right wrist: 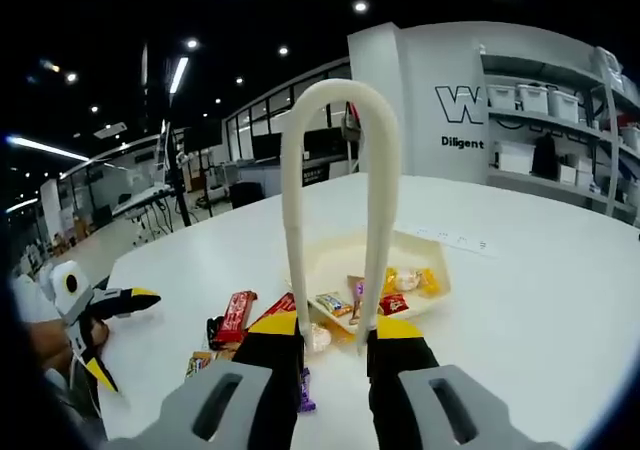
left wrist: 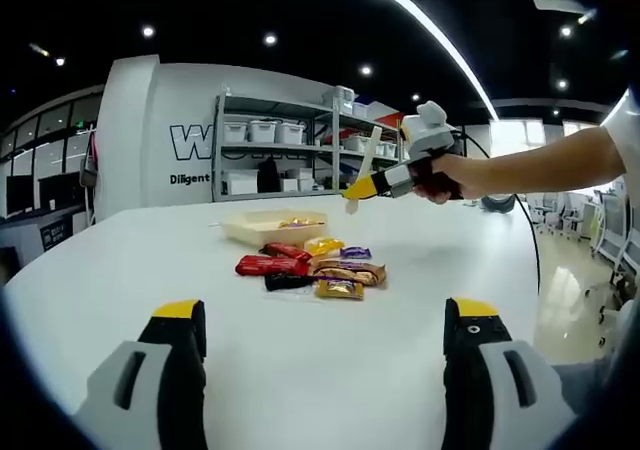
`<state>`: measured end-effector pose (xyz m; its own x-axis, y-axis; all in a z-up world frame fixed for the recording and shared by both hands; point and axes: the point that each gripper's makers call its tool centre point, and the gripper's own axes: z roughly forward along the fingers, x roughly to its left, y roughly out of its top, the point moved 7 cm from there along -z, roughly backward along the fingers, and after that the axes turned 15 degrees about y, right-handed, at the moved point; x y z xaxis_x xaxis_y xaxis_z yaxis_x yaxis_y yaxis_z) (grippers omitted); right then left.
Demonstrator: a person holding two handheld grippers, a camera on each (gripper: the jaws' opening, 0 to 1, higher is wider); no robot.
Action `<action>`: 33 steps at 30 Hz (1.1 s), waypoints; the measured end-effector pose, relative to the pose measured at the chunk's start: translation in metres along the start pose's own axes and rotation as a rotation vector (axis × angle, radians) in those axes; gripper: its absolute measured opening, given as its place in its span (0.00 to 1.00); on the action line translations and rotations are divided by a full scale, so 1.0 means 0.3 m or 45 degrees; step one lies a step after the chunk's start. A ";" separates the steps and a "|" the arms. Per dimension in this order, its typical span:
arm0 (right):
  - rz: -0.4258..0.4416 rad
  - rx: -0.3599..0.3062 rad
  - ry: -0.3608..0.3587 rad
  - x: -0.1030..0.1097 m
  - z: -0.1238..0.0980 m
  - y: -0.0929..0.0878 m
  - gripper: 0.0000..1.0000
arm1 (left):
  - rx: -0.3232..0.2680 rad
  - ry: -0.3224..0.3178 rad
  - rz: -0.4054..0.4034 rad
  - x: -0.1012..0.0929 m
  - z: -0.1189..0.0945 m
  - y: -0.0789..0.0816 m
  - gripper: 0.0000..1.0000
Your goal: Place the target food into the container with the food tongs after gripping and lifting it, then release it inside without dropping or visibly crushing the food.
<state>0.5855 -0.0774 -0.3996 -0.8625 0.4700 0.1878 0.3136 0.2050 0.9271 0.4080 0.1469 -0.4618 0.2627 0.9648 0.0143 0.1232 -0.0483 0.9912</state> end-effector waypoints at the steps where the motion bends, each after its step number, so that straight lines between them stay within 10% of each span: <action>1: 0.001 0.005 0.003 0.003 -0.002 -0.004 0.18 | 0.001 -0.002 0.000 -0.001 0.000 0.000 0.98; 33: -0.095 0.230 0.066 0.078 0.082 -0.151 0.18 | 0.016 -0.008 0.040 -0.009 -0.001 -0.008 0.95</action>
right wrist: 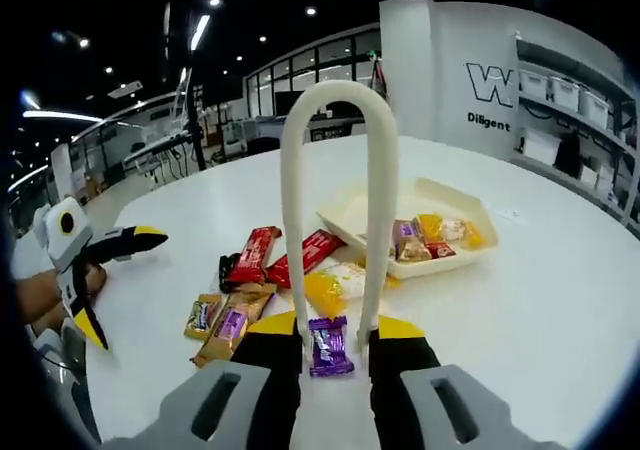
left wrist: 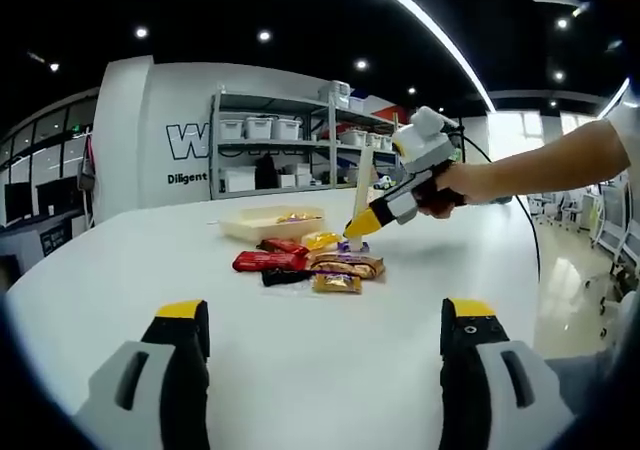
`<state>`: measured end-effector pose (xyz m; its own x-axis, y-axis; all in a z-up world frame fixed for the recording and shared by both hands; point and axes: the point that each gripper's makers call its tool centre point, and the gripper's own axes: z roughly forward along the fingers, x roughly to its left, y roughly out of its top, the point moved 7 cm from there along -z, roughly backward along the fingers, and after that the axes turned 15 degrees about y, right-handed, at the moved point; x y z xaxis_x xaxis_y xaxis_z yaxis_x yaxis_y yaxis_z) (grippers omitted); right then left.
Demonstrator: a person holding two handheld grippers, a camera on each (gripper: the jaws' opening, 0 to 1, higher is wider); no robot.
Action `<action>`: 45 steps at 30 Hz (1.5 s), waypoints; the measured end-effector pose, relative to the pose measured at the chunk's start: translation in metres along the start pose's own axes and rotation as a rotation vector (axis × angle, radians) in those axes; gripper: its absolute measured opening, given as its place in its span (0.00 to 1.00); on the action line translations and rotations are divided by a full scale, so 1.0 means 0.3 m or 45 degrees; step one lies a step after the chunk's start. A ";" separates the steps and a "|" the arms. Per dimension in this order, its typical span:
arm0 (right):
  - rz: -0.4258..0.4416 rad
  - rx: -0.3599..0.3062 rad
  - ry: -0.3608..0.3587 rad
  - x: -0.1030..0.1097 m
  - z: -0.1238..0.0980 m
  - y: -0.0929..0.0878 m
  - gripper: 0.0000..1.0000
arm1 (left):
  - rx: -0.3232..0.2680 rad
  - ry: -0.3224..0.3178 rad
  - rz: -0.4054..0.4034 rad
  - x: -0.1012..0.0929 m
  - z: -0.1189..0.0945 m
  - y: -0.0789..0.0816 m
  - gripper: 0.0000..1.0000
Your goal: Place the target food into the container with the food tongs after gripping and lifting it, then release it inside without dropping or visibly crushing the food.
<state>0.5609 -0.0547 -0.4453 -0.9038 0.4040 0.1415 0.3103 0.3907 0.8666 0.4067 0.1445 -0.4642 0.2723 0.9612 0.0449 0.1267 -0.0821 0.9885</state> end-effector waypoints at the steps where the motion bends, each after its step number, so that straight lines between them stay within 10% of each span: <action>1: 0.027 0.006 -0.001 -0.007 0.000 -0.001 0.17 | 0.001 0.002 -0.001 0.001 0.000 0.000 0.95; 45: 0.056 -0.046 -0.040 -0.041 -0.088 0.070 0.13 | -0.003 -0.003 0.023 -0.009 0.002 -0.003 0.94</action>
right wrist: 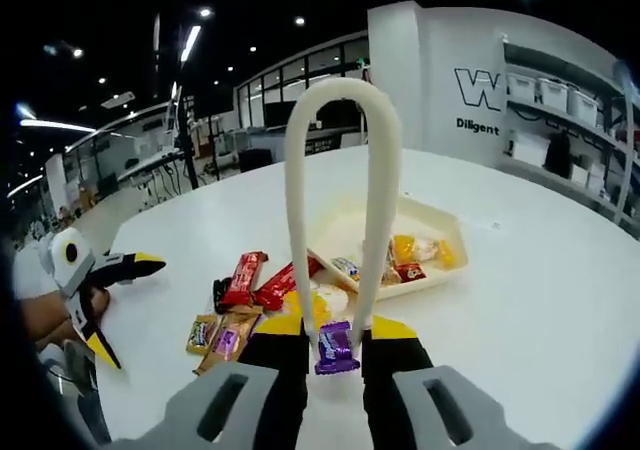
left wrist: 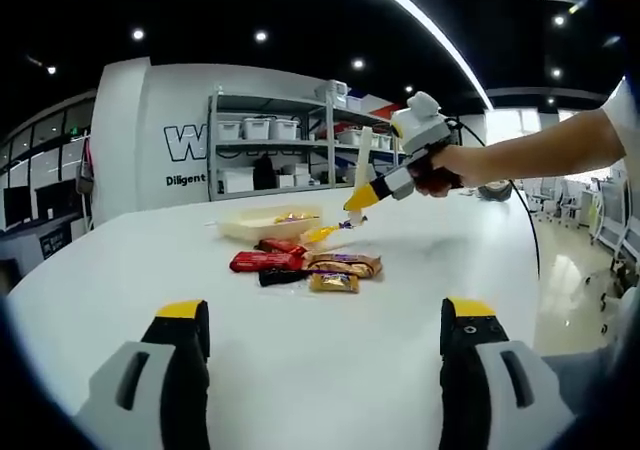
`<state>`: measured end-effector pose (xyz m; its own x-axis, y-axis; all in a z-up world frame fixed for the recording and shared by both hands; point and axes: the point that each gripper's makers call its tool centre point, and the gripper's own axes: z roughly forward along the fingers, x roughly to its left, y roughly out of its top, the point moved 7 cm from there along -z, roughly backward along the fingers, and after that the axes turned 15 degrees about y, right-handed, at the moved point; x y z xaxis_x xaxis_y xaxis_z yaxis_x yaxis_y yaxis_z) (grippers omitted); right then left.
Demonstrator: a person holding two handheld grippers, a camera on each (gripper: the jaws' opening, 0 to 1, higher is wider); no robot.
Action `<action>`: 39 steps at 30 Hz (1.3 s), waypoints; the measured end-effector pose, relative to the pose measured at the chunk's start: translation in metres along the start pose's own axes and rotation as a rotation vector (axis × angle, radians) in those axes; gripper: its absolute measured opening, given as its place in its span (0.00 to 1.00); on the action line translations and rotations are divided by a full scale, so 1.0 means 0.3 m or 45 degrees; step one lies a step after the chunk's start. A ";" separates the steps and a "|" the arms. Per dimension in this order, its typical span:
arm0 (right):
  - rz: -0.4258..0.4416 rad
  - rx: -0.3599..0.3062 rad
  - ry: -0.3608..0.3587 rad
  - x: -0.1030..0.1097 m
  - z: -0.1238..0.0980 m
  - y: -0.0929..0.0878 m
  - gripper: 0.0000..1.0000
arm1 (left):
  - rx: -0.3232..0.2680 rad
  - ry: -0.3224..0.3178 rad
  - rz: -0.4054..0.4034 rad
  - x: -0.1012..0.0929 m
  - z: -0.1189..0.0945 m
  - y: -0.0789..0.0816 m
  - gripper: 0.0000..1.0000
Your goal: Place the target food into the container with the food tongs after gripping and lifting it, then release it inside without dropping or visibly crushing the food.
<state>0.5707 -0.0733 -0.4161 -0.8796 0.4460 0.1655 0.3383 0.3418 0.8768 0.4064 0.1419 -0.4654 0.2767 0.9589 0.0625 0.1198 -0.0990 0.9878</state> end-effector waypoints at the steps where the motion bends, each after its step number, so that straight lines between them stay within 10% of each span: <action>1: 0.001 0.004 -0.003 -0.002 -0.002 -0.003 0.13 | 0.000 0.000 -0.002 0.000 0.000 0.000 0.94; 28: -0.013 -0.042 -0.004 -0.038 0.035 0.127 0.13 | -0.004 0.000 0.023 -0.004 -0.001 -0.002 0.94; 39: 0.026 0.016 0.001 -0.055 0.064 0.018 0.14 | -0.002 0.000 0.028 -0.006 0.001 -0.004 0.94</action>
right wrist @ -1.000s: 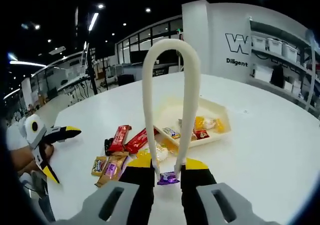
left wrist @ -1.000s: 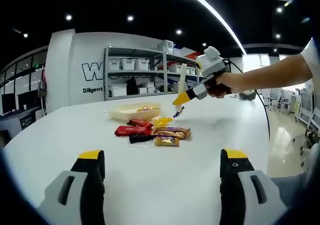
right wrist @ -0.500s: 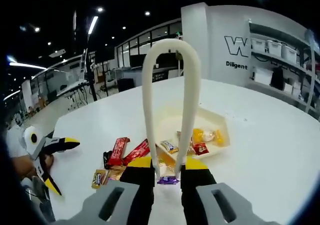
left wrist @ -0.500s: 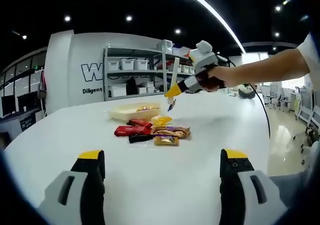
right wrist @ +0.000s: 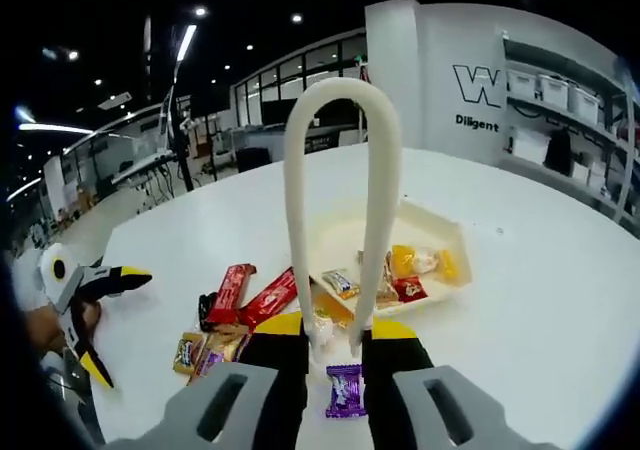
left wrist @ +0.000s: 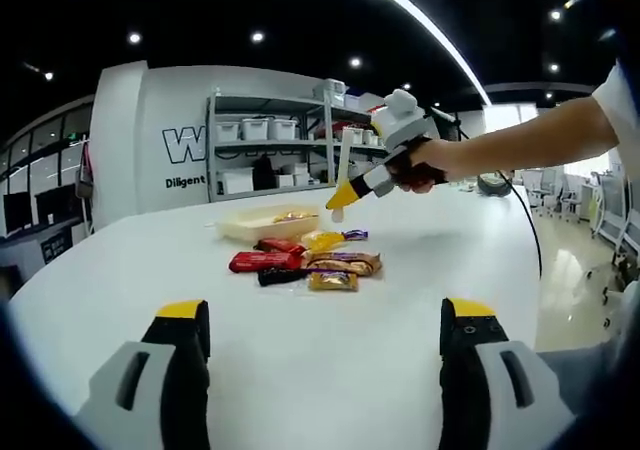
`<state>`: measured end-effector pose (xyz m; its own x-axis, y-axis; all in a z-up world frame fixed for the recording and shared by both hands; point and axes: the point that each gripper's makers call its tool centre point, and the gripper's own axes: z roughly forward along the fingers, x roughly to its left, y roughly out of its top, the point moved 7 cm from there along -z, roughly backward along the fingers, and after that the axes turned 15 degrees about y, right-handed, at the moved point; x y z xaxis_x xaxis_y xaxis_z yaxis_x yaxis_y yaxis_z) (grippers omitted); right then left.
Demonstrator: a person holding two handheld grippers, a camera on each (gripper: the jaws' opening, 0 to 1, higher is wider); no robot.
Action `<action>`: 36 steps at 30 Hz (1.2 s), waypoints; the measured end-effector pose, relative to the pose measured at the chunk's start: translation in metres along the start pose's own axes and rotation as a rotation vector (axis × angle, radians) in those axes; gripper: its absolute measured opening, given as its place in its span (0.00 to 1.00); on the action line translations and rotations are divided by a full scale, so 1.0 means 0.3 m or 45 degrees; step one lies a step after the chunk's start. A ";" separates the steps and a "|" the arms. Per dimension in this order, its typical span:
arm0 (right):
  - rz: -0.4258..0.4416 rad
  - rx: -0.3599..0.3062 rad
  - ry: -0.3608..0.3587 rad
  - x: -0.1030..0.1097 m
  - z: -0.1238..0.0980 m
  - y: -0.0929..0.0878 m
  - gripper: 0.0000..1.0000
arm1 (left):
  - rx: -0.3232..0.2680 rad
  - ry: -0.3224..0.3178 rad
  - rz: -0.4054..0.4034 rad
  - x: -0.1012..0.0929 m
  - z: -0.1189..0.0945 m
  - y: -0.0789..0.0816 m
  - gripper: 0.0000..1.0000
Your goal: Place the target food into the container with the food tongs after gripping and lifting it, then release it inside without dropping or visibly crushing the food.
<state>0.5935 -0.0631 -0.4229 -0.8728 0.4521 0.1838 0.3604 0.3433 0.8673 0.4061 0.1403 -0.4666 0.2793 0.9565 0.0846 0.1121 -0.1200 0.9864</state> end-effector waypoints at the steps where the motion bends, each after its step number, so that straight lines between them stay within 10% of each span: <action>1: 0.006 0.000 -0.006 -0.006 -0.006 -0.006 0.14 | 0.002 -0.001 -0.001 0.000 0.000 0.000 0.94; 21: 0.028 0.112 -0.057 -0.020 -0.021 -0.087 0.10 | 0.004 0.004 0.004 0.002 0.001 0.000 0.93; 36: 0.031 -0.042 -0.044 -0.044 -0.013 0.062 0.11 | 0.006 0.003 0.006 0.000 -0.001 -0.002 0.93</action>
<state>0.6105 -0.0659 -0.4073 -0.8519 0.4884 0.1890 0.3697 0.3052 0.8776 0.4056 0.1404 -0.4670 0.2779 0.9564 0.0894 0.1155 -0.1257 0.9853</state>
